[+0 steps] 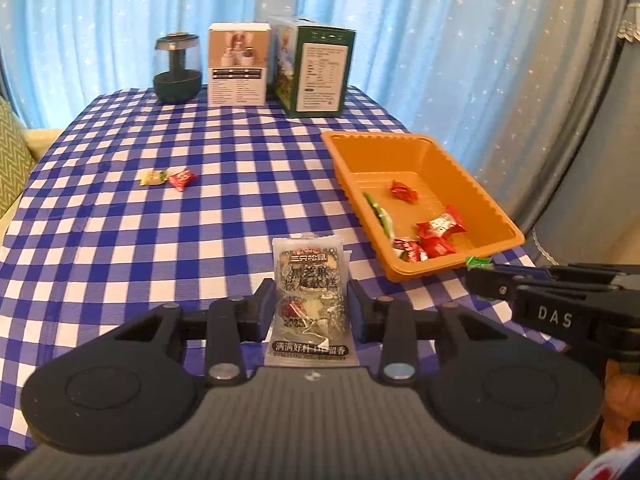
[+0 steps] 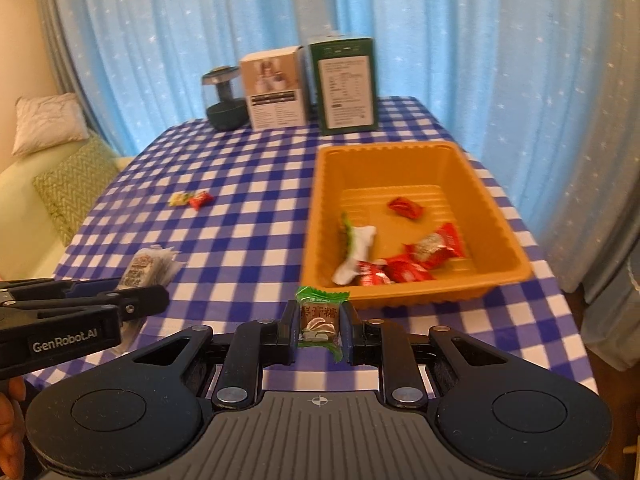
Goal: Organize snacks
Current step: 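Carry the clear packet and green-wrapped candy toward the orange tray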
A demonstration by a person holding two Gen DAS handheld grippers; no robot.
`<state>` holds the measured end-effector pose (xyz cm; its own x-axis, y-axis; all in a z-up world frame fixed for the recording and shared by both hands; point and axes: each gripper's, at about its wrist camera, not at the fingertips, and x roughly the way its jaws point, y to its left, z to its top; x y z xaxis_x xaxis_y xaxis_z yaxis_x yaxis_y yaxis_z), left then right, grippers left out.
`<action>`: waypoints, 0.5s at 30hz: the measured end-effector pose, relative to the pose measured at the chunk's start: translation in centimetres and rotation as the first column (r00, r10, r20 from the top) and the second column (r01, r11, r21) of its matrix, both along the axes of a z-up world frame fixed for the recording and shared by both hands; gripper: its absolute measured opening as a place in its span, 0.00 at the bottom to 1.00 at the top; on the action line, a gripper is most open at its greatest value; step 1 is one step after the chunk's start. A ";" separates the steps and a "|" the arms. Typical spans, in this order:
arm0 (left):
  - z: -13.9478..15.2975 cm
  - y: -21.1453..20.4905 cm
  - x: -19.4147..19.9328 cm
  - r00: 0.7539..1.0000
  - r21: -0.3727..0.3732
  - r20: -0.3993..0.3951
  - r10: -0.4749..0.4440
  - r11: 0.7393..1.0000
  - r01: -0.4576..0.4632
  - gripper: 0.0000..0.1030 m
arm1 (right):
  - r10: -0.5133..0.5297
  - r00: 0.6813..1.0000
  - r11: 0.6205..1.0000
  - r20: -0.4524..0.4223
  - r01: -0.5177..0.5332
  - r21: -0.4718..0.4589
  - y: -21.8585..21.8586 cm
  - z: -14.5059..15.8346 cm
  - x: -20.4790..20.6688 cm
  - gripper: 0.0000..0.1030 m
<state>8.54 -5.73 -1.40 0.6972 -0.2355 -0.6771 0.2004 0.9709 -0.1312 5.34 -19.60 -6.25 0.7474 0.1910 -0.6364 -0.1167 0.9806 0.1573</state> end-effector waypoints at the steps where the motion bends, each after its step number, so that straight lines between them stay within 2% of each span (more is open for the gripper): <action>1: 0.0 -0.3 -0.1 1.000 -0.001 -0.001 -0.003 1.000 0.003 0.33 | -0.011 1.000 1.000 0.001 0.011 0.003 -0.5 0.0 -0.2 0.21; 15: 0.5 -4.5 0.7 0.997 -0.001 0.003 -0.080 0.997 0.080 0.33 | -0.112 0.993 0.994 0.022 0.111 0.023 -5.1 0.9 -0.6 0.21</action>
<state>9.20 -10.25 -0.91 0.6777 -0.2918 -0.6749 0.2780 0.9514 -0.1321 4.70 -24.73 -5.37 0.7792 0.1190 -0.6153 -0.0107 0.9842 0.1768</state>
